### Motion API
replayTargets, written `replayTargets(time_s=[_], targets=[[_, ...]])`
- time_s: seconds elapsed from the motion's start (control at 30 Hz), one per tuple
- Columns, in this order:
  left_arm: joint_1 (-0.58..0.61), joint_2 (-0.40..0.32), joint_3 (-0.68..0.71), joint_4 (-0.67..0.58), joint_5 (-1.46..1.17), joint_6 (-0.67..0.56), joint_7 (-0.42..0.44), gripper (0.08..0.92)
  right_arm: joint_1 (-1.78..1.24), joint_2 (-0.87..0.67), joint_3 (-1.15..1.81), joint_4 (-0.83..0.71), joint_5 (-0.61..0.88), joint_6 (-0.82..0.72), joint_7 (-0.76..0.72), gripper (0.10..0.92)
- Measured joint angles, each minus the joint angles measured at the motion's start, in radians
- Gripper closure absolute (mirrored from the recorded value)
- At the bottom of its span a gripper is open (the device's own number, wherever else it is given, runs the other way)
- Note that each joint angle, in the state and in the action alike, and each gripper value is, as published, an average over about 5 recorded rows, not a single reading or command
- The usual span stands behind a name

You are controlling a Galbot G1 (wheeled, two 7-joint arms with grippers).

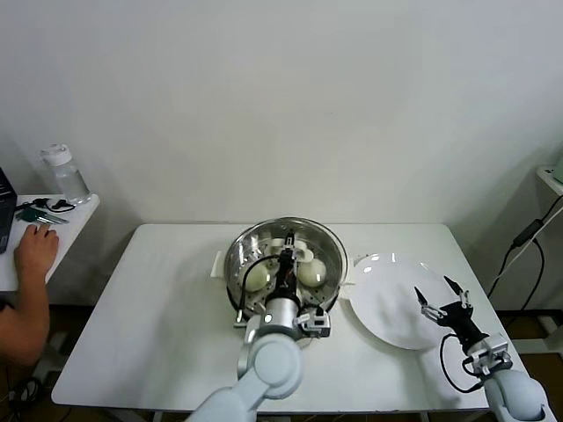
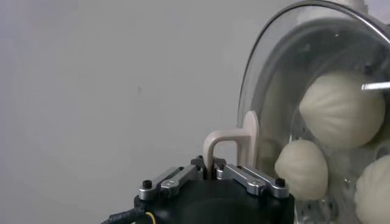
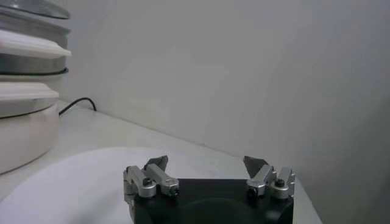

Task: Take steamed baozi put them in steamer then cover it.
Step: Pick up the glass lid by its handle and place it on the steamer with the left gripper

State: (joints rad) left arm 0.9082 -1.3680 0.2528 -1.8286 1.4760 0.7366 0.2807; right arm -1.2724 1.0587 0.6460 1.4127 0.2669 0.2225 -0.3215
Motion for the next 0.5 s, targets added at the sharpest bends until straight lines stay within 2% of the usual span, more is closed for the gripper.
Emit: replayTargets(time_s=[0.5], targets=[[-0.008,-0.009,-0.021,0.052,0.025,-0.001,0.001,0.842,0.002,0.000,0.005,-0.007,-0.012,0.005,-0.010,0.203]])
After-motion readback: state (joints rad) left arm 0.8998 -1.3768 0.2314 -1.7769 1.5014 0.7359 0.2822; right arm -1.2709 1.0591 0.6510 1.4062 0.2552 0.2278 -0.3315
